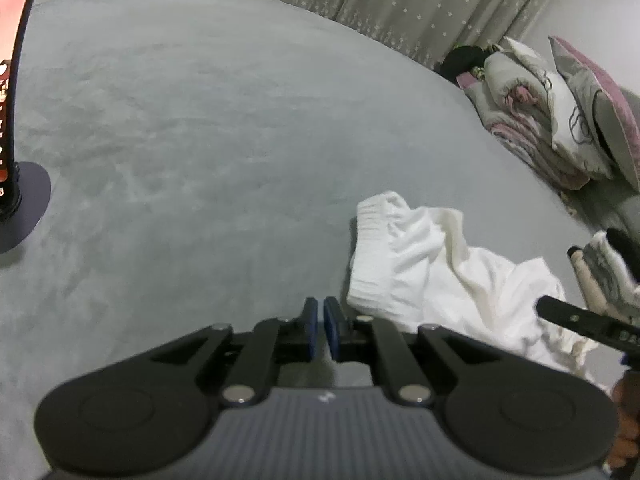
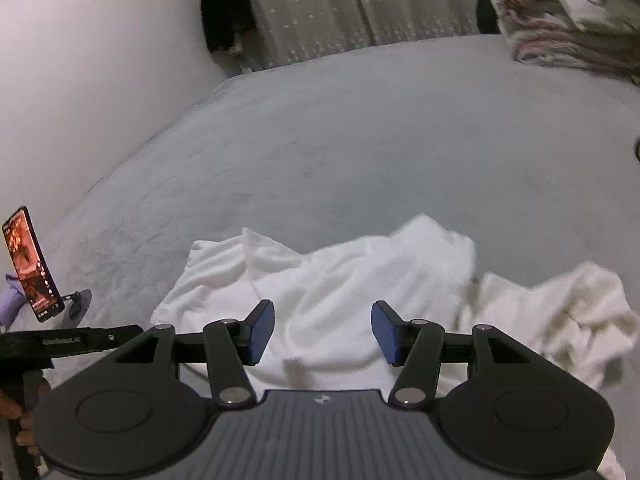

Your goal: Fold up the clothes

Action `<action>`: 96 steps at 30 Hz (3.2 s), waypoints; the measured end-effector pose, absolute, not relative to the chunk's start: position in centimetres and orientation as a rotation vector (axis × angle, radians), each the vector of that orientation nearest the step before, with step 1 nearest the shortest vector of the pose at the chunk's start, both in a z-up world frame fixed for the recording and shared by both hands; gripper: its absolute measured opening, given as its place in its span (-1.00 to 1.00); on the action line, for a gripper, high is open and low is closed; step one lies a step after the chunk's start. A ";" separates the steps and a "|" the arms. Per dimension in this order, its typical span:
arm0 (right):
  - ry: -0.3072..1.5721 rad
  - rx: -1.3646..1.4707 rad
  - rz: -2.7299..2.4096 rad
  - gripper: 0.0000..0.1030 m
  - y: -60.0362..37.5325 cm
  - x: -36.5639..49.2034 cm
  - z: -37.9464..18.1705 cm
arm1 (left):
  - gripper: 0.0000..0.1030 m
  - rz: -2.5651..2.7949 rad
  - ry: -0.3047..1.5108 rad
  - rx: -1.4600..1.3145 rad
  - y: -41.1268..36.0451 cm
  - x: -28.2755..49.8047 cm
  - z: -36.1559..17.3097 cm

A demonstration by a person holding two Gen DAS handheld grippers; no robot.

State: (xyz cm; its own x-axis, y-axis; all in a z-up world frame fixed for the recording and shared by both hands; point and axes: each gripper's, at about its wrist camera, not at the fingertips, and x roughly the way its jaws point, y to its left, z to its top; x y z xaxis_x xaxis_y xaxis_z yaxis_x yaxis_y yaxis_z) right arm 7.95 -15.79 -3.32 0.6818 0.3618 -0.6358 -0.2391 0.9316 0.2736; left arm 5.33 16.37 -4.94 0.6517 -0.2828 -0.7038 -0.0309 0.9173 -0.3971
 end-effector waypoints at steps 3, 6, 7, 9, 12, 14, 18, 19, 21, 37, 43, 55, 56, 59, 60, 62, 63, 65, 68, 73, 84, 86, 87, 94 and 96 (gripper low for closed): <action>0.743 0.142 0.364 0.14 -14.2 8.8 -3.3 | -0.77 -0.150 0.853 -0.422 16.6 5.4 -4.6; 0.753 0.105 0.376 0.14 -12.7 10.2 -3.5 | -0.56 -0.155 0.864 -0.449 16.9 5.5 -4.5; 0.759 0.091 0.383 0.13 -12.1 10.5 -3.5 | -0.52 -0.156 0.869 -0.458 17.0 5.6 -4.5; 0.767 0.069 0.387 0.13 -11.2 11.1 -3.8 | -0.51 -0.158 0.882 -0.476 17.2 5.7 -4.7; 0.782 0.045 0.389 0.13 -9.9 12.0 -4.5 | -0.45 -0.162 0.898 -0.496 17.4 5.9 -4.9; 0.792 0.026 0.378 0.09 -9.2 12.5 -5.0 | -0.33 -0.166 0.908 -0.507 17.5 5.9 -5.1; 0.831 -0.008 0.348 -0.81 -8.3 13.0 -5.9 | -0.04 -0.200 0.947 -0.559 17.8 6.1 -5.5; 0.828 -0.006 0.337 -0.86 -8.4 12.9 -5.8 | -0.01 -0.209 0.954 -0.581 17.9 6.1 -5.5; 0.818 0.001 0.319 -0.87 -8.5 12.5 -5.5 | 0.01 -0.221 0.965 -0.617 18.0 6.2 -5.7; 0.771 0.012 0.434 -0.89 -8.7 3.6 0.3 | 0.07 -0.247 0.991 -0.759 18.8 6.9 -6.4; 0.804 0.041 0.488 -0.89 -8.6 0.6 0.3 | 0.07 -0.248 0.995 -0.755 18.4 7.0 -6.4; 1.002 0.026 0.598 -0.89 -6.5 -0.3 -4.3 | 0.07 -0.237 1.007 -0.731 18.0 7.3 -6.7; 1.014 0.027 0.602 -0.89 -6.5 0.0 -4.6 | 0.07 -0.235 1.008 -0.725 18.0 7.4 -6.8; 1.046 0.030 0.617 -0.88 -6.4 0.6 -5.4 | 0.07 -0.230 1.004 -0.707 17.7 7.6 -6.8; 1.048 0.031 0.628 -0.87 -6.5 0.7 -5.2 | 0.07 -0.229 1.001 -0.702 17.5 7.8 -6.8; 1.043 0.047 0.647 -0.83 -6.7 0.9 -4.9 | 0.07 -0.228 0.992 -0.692 17.1 8.1 -6.6; 1.040 0.063 0.658 -0.82 -6.9 0.9 -4.7 | 0.07 -0.227 0.987 -0.687 17.0 8.2 -6.5; 1.027 0.095 0.678 -0.69 -7.4 1.0 -4.2 | 0.07 -0.226 0.973 -0.676 16.6 8.5 -6.3; 0.976 0.131 0.684 -0.37 -8.4 0.9 -3.0 | 0.07 -0.232 0.946 -0.648 15.7 9.1 -5.8; 0.879 0.160 0.602 -0.34 -11.0 1.3 -1.3 | 0.08 -0.283 0.919 -0.608 14.3 10.7 -5.5; 0.746 0.082 0.353 -0.18 -14.7 3.6 -0.8 | 0.07 -0.288 0.886 -0.305 8.5 11.8 -5.7; 0.760 0.063 0.335 -0.18 -14.7 4.1 -1.4 | -0.08 -0.287 0.880 -0.273 8.0 11.7 -5.7; 0.771 0.056 0.333 -0.19 -14.6 4.3 -1.8 | -0.15 -0.286 0.879 -0.263 7.7 11.6 -5.6; 0.796 0.031 0.306 -0.70 -13.9 5.2 -3.1 | -0.84 -0.279 0.896 -0.321 8.1 11.8 -5.7; 0.776 0.039 0.287 -0.75 -14.3 5.0 -2.8 | -0.85 -0.247 0.866 -0.344 8.4 11.9 -5.4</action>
State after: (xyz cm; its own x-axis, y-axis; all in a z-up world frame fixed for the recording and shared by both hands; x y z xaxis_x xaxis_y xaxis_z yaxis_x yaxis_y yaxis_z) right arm 5.04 -14.29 -2.81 0.6771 0.2698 -0.6847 -0.2411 0.9603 0.1401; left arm 11.92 8.41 -5.43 0.6247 -0.3480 -0.6990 0.0727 0.9172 -0.3917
